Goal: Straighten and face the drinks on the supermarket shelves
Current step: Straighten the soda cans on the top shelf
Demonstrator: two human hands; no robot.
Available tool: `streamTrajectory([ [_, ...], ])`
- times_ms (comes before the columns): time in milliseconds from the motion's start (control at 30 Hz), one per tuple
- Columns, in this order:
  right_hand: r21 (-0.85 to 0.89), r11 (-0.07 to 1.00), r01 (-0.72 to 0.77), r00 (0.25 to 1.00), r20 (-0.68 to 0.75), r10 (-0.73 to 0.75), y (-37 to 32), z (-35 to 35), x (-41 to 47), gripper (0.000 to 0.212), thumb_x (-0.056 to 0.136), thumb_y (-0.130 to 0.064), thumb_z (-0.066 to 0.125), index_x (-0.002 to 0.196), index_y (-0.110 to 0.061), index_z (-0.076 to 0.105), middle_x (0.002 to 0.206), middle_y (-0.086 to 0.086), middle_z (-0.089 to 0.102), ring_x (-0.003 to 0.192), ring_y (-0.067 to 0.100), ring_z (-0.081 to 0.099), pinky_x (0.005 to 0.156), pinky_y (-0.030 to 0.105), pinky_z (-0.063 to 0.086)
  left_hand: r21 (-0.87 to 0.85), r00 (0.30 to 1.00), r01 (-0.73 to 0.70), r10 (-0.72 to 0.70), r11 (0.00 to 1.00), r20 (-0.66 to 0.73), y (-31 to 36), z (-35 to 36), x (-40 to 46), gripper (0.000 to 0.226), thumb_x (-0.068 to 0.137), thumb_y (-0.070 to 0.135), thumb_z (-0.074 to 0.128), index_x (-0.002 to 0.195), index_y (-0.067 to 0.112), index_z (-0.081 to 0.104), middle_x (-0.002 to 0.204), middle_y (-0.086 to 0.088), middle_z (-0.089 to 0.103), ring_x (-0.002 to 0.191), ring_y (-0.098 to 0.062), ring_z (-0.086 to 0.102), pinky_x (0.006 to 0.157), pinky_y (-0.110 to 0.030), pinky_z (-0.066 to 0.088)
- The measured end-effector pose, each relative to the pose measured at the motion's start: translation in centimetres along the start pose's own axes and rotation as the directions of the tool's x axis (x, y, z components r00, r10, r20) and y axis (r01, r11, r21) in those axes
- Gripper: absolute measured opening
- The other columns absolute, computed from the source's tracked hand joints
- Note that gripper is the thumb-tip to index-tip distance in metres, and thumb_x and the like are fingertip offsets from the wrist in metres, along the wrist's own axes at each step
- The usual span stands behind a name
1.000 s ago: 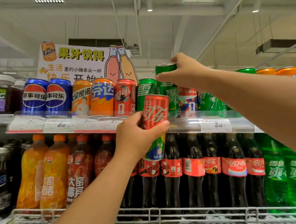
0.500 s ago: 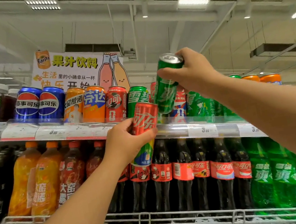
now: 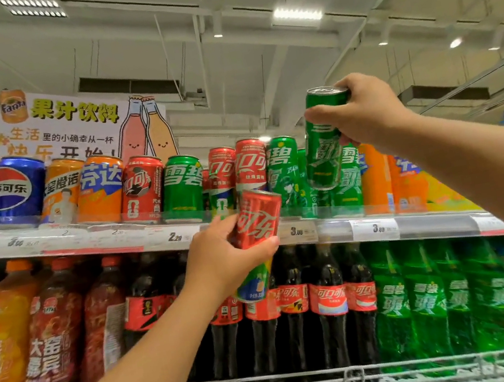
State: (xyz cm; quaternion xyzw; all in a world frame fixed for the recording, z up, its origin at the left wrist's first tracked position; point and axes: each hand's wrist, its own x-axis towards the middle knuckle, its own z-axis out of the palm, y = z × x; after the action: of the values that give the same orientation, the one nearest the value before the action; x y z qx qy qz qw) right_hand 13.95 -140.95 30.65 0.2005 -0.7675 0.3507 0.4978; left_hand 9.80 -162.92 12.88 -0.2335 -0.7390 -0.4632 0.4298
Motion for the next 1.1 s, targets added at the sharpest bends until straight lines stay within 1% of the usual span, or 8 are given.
streamTrajectory([
  [33,-0.003,1.0,-0.001,1.0,0.001,0.001,0.4,0.1,0.1,0.046,0.073,-0.041,0.079,0.104,-0.014,0.058,0.084,0.006,0.066,0.05,0.012,0.059,0.036,0.019,0.044,0.002,1.0,0.011,-0.011,1.0,-0.025,-0.2,0.2,0.0,0.024,0.055,0.064,0.073,0.074,0.063,0.06,0.091,0.037,0.056,0.111,0.004,0.05,0.094,-0.026,0.043],
  [167,-0.015,1.0,-0.007,1.0,0.008,0.007,1.6,0.9,0.4,0.047,0.074,-0.041,0.078,0.106,-0.014,0.055,0.086,0.005,0.065,0.052,0.013,0.06,0.038,0.021,0.049,-0.093,0.996,0.076,-0.081,0.993,-0.046,-0.4,0.4,0.3,0.044,0.054,0.066,0.073,0.089,0.041,0.07,0.08,0.017,0.072,0.076,-0.002,0.068,0.074,-0.038,0.059],
  [233,-0.03,0.999,-0.012,1.0,0.018,0.013,2.1,1.6,0.6,0.051,0.074,-0.042,0.078,0.109,-0.014,0.055,0.088,0.005,0.065,0.052,0.013,0.061,0.04,0.023,0.05,-0.082,0.996,0.083,-0.086,0.993,-0.031,-0.2,0.4,0.3,0.047,0.053,0.067,0.073,0.091,0.038,0.071,0.08,0.017,0.072,0.073,-0.001,0.068,0.072,-0.037,0.059],
  [400,-0.076,0.997,-0.012,0.998,0.066,0.017,3.9,3.0,0.9,0.054,0.079,-0.046,0.075,0.12,-0.018,0.052,0.093,0.003,0.063,0.058,0.014,0.064,0.036,0.017,0.043,-0.068,0.995,0.097,-0.098,0.993,-0.008,-0.2,0.2,0.3,0.048,0.053,0.068,0.073,0.091,0.038,0.07,0.08,0.019,0.072,0.071,0.001,0.068,0.07,-0.033,0.06],
  [633,-0.159,0.987,0.003,0.99,0.139,0.02,5.2,3.8,1.3,0.043,0.084,-0.046,0.069,0.115,-0.018,0.059,0.087,-0.001,0.065,0.064,0.015,0.067,0.05,0.028,0.057,-0.054,0.997,0.072,-0.072,0.996,0.01,-0.4,0.2,0.2,0.044,0.055,0.068,0.073,0.089,0.04,0.069,0.081,0.024,0.07,0.071,0.004,0.067,0.066,-0.025,0.056],
  [833,-0.231,0.973,-0.001,0.986,0.161,0.04,5.7,4.4,2.1,0.036,0.087,-0.047,0.065,0.102,-0.015,0.062,0.076,0.003,0.067,0.057,0.016,0.066,0.046,0.027,0.05,-0.072,0.997,0.081,-0.08,0.994,0.023,-0.4,0.1,0.2,0.043,0.055,0.067,0.074,0.089,0.042,0.068,0.083,0.025,0.07,0.074,0.004,0.067,0.064,-0.021,0.054],
  [933,-0.336,0.942,0.004,0.978,0.199,0.067,6.0,5.0,2.6,0.039,0.091,-0.049,0.059,0.107,-0.013,0.056,0.077,0.005,0.065,0.059,0.018,0.065,0.043,0.025,0.044,-0.075,0.996,0.085,-0.084,0.994,0.02,-0.3,0.0,0.2,0.047,0.053,0.068,0.074,0.091,0.04,0.069,0.083,0.024,0.07,0.074,0.004,0.067,0.065,-0.023,0.056],
  [1100,-0.476,0.879,0.003,0.969,0.22,0.116,6.2,6.0,3.0,0.045,0.094,-0.052,0.049,0.115,-0.013,0.046,0.079,0.008,0.062,0.058,0.022,0.066,0.042,0.03,0.05,-0.068,0.995,0.098,-0.096,0.993,0.036,-0.3,-0.1,0.3,0.045,0.052,0.068,0.075,0.089,0.043,0.068,0.083,0.025,0.07,0.074,0.005,0.066,0.067,-0.024,0.056],
])
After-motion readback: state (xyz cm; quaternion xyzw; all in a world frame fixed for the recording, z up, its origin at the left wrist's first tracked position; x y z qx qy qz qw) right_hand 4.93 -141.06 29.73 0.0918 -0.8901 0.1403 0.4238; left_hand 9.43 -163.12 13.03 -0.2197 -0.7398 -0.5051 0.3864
